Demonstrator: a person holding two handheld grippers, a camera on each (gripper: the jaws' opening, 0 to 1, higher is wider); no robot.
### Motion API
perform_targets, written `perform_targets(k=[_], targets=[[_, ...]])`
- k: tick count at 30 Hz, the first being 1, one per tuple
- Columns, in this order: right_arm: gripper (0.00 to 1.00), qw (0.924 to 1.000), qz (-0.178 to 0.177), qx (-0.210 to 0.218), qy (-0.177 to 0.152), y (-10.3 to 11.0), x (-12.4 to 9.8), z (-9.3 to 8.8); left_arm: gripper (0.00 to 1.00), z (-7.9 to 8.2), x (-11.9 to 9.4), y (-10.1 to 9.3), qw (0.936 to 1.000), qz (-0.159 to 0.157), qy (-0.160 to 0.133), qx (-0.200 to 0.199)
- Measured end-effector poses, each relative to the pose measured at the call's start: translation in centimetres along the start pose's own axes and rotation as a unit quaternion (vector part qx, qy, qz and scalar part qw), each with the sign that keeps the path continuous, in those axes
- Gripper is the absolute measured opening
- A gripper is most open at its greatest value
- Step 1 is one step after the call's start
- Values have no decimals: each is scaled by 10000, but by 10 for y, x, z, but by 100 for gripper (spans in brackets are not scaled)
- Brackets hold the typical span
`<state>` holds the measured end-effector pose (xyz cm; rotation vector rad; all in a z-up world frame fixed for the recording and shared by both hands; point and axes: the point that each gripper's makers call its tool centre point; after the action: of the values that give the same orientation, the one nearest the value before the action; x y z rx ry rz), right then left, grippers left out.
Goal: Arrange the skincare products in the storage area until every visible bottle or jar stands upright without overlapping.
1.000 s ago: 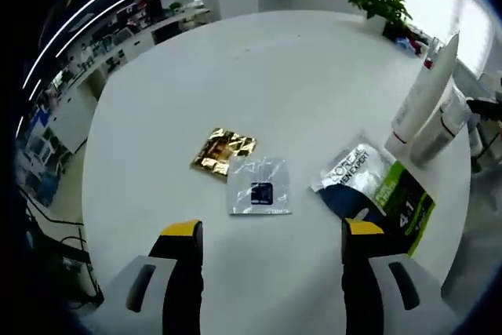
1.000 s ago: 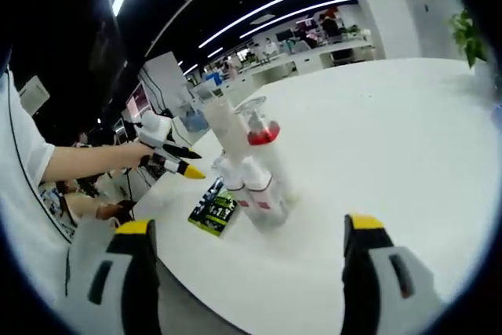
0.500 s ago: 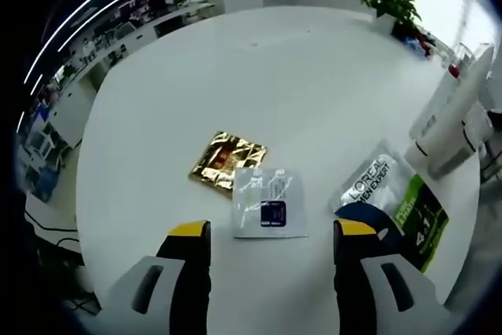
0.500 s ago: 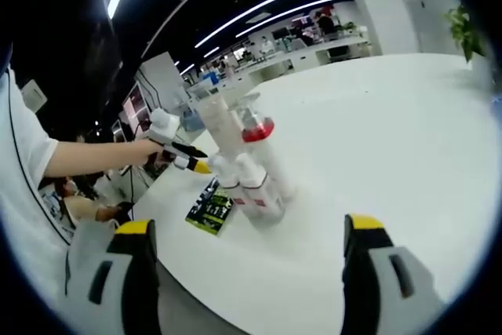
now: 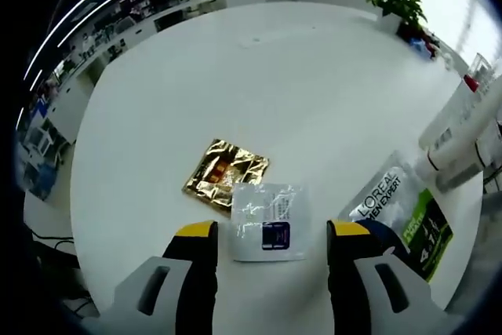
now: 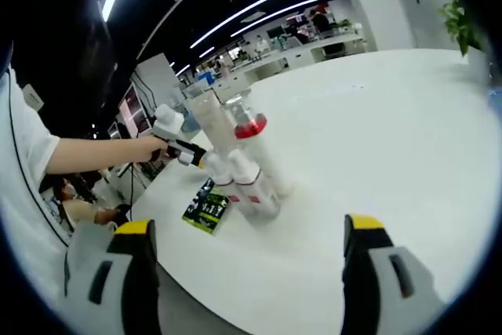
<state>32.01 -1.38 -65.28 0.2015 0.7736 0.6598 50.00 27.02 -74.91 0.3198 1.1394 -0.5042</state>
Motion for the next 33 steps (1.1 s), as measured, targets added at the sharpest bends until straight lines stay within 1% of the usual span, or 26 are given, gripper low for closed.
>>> perform_targets(k=[3, 11, 14, 15, 26, 33], targets=[[100, 10000, -5, 10, 5, -1, 1, -1, 51, 1, 3, 1, 10000, 18, 36, 9], [100, 10000, -18, 48, 5, -3, 0, -2, 47, 3, 2, 1, 9999, 39, 62, -72], [100, 10000, -20, 49, 4, -3, 0, -2, 42, 3, 2, 1, 9999, 43, 51, -81], [100, 10000, -19, 52, 1, -3, 0, -2, 39, 3, 1, 1, 9999, 45, 51, -79], [100, 10000, -34, 36, -31, -4, 0, 1, 38, 2, 3, 1, 10000, 14, 73, -23], [100, 10000, -43, 25, -47, -4, -1, 2, 38, 1, -3, 0, 10000, -38, 66, 63]])
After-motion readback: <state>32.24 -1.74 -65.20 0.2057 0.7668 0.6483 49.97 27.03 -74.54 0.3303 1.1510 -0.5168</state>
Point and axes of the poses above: the point that each gripper's makers call its tool centre point, and the gripper's own axes: x roughly forward along the fingers, y roughly to its left, z roughly out of its top, and after that the axes turned 10 degrees about y, right-handed
